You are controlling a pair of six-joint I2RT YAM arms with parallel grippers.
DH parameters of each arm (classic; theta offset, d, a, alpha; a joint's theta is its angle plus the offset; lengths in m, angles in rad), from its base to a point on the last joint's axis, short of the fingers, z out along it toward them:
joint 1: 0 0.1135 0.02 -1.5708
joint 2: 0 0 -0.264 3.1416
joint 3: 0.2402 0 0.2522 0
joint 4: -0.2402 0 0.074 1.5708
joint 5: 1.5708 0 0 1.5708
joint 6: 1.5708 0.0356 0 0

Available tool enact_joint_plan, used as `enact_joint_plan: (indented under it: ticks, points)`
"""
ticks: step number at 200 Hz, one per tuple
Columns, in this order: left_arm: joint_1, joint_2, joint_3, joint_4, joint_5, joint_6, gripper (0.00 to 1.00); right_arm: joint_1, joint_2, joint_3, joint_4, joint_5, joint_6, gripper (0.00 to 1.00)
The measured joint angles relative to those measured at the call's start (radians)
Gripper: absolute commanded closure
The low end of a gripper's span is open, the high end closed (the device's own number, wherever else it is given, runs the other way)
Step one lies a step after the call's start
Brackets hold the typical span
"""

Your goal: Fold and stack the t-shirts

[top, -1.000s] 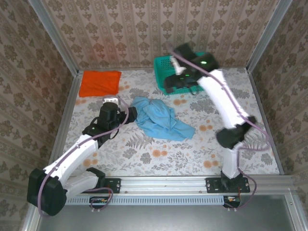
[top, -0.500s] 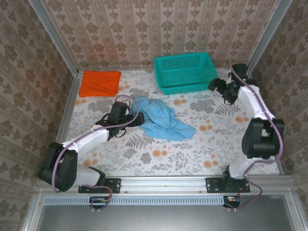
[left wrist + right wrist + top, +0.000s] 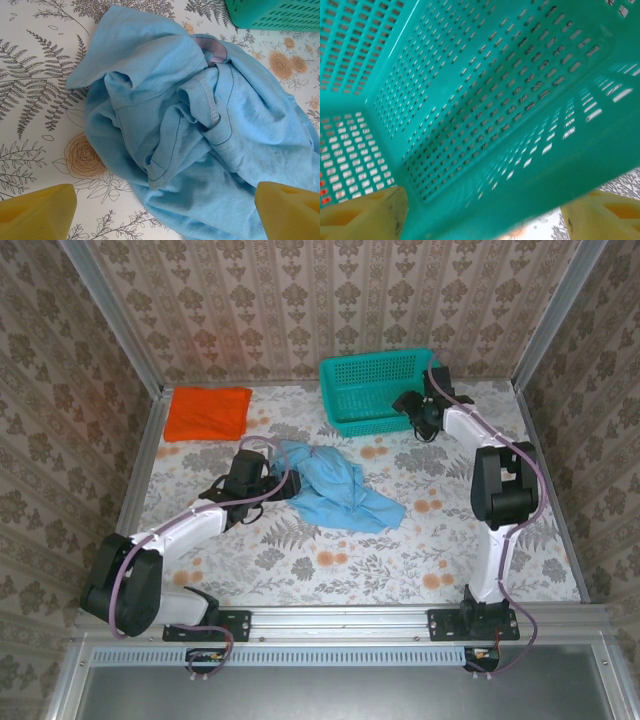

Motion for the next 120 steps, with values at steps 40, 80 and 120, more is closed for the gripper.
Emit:
enact_joint_plan:
  ticks: [40, 80, 120]
  points:
    - [0.000, 0.000, 0.000, 0.000, 0.000, 0.000, 0.07, 0.011, 0.033, 0.000, 0.039, 0.099, 0.159, 0.73]
    - [0.000, -0.002, -0.013, -0.001, 0.000, 0.000, 0.07, -0.034, -0.063, -0.149, 0.121, 0.165, 0.308, 0.95]
    - [0.000, -0.003, -0.013, 0.000, 0.001, 0.000, 0.07, -0.141, -0.217, -0.372, 0.178, 0.229, 0.394, 1.00]
